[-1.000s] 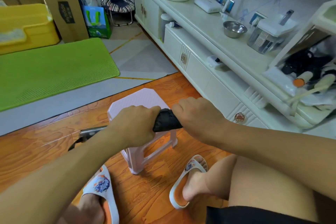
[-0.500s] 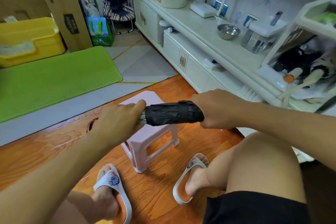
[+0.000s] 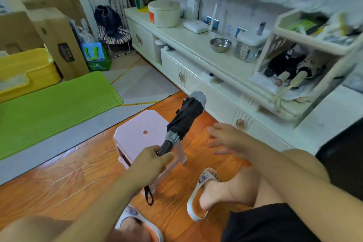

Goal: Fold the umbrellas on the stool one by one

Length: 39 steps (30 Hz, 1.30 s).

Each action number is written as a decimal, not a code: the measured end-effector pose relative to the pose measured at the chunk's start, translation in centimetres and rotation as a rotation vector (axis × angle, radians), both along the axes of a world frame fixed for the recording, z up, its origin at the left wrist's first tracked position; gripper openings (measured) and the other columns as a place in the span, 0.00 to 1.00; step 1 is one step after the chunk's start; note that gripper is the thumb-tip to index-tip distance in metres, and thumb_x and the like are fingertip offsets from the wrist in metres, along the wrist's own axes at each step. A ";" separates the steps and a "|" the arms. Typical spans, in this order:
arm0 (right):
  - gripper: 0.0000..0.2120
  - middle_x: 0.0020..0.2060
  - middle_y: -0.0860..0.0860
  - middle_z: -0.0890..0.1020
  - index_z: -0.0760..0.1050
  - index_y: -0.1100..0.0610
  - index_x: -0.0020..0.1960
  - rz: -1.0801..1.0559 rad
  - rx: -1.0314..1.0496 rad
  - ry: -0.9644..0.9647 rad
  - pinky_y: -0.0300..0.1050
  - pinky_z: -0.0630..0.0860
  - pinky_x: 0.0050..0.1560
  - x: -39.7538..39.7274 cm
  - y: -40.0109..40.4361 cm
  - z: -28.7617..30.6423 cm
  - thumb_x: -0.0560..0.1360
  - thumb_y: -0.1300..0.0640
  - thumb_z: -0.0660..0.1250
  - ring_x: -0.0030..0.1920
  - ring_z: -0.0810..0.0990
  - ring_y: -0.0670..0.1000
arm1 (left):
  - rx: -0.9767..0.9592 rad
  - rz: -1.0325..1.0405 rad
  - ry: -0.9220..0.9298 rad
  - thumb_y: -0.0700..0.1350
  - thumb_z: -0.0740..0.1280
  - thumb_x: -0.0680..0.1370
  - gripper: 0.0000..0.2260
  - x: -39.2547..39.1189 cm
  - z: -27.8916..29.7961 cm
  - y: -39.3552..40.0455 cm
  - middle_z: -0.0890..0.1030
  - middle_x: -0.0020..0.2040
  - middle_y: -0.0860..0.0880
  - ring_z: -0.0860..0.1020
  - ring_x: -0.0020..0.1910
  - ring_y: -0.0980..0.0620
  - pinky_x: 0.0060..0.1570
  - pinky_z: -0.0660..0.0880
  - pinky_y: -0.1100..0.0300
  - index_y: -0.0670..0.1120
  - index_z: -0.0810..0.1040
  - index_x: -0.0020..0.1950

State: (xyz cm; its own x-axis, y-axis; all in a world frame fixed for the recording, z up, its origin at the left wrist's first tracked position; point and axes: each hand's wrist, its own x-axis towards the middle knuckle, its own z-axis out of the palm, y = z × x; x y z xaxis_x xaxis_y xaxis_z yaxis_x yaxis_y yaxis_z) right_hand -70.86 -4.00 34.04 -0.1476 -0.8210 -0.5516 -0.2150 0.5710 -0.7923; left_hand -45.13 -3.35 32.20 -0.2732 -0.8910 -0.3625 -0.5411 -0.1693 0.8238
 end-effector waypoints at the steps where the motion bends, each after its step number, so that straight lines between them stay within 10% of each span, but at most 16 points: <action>1: 0.29 0.63 0.56 0.75 0.61 0.55 0.78 -0.017 0.023 -0.179 0.58 0.80 0.61 0.4 0.8 -0.2 0.82 0.47 0.65 0.59 0.81 0.58 | -0.028 -0.036 -0.011 0.52 0.69 0.80 0.09 -1.3 0.0 0.0 0.76 0.30 0.49 0.71 0.26 0.53 0.27 0.68 0.61 0.47 0.80 0.44; 6: 0.18 0.55 0.59 0.83 0.75 0.62 0.65 -0.386 -0.134 -0.593 0.57 0.82 0.49 -0.9 0.6 2.4 0.81 0.51 0.68 0.53 0.85 0.60 | -0.202 -0.281 -0.025 0.53 0.68 0.79 0.07 -8.0 1.4 0.0 0.82 0.36 0.50 0.77 0.30 0.54 0.36 0.74 0.53 0.51 0.77 0.49; 14: 0.16 0.55 0.60 0.83 0.73 0.64 0.65 -0.716 -0.308 -0.400 0.59 0.84 0.48 -10.7 -2.0 5.1 0.82 0.57 0.67 0.51 0.85 0.59 | 0.147 -0.368 0.206 0.56 0.67 0.81 0.14 -19.5 5.1 -4.9 0.72 0.32 0.48 0.64 0.23 0.54 0.24 0.61 0.62 0.44 0.73 0.51; 20: 0.15 0.61 0.52 0.78 0.72 0.48 0.69 -0.567 -0.334 -0.158 0.55 0.82 0.57 -20.5 -2.8 6.4 0.83 0.51 0.65 0.58 0.82 0.57 | 0.000 -0.324 0.228 0.55 0.65 0.81 0.14 -31.2 4.4 -11.9 0.72 0.36 0.47 0.66 0.27 0.53 0.27 0.63 0.60 0.44 0.73 0.52; 32: 0.12 0.54 0.55 0.82 0.75 0.53 0.65 -0.515 -0.349 0.089 0.52 0.83 0.51 -32.7 -7.3 3.7 0.82 0.58 0.65 0.49 0.86 0.57 | -0.430 -0.410 -0.053 0.55 0.66 0.82 0.20 -53.2 3.8 -26.1 0.78 0.53 0.43 0.77 0.52 0.42 0.49 0.72 0.55 0.41 0.73 0.65; 39: 0.10 0.52 0.55 0.84 0.77 0.53 0.62 -0.541 -0.350 0.083 0.49 0.84 0.50 -33.8 -9.1 2.6 0.82 0.58 0.65 0.43 0.86 0.51 | -0.297 -0.413 -0.102 0.48 0.62 0.81 0.24 -53.3 0.5 -27.1 0.75 0.64 0.38 0.76 0.60 0.37 0.62 0.73 0.42 0.44 0.58 0.73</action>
State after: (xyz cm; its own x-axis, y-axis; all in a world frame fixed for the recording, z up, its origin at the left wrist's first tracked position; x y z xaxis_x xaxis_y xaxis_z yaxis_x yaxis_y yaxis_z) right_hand -104.65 -13.12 36.65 -0.6213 -0.7479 -0.2337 -0.0382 0.3268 -0.9443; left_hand -98.44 -30.40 32.75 -0.6005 -0.7849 -0.1530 -0.5931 0.3088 0.7435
